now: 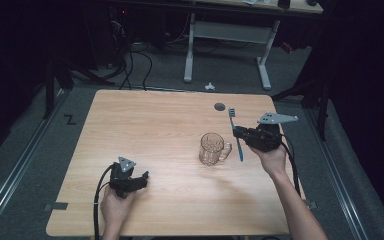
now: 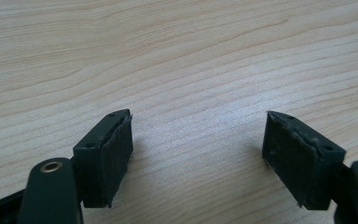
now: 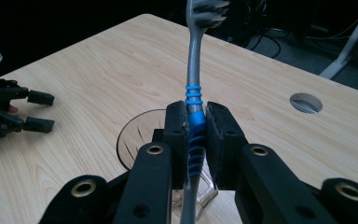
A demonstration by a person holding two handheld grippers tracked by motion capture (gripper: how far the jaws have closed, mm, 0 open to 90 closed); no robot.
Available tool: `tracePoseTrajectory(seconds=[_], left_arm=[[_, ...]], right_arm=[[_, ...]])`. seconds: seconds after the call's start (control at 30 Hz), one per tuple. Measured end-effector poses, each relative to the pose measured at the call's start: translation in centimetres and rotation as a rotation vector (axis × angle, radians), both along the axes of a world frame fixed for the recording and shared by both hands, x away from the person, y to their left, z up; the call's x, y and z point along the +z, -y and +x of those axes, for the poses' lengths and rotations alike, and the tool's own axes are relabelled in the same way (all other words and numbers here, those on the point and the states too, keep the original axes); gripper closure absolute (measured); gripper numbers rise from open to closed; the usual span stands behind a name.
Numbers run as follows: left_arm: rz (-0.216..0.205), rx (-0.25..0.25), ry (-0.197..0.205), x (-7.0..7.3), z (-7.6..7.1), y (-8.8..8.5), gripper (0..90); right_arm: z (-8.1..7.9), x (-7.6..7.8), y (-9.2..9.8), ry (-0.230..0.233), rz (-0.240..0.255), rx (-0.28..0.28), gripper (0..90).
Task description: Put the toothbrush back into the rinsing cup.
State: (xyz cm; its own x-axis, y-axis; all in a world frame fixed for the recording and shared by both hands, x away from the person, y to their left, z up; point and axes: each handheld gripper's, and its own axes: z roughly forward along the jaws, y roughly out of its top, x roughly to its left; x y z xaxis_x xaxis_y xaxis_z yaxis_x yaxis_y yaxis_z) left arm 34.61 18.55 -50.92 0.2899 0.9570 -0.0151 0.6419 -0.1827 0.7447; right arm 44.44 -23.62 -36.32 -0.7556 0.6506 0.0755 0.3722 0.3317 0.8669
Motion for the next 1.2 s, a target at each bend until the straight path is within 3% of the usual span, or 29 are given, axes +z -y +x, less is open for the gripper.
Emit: tracePoseTrajectory(seconds=[1.2], left_arm=[[-0.004, -0.001, -0.002, 0.0, 0.0, 0.0, 24.8]], right_arm=[[2.6, 0.4, -2.7, 0.044, 0.035, -0.035, 79.6]])
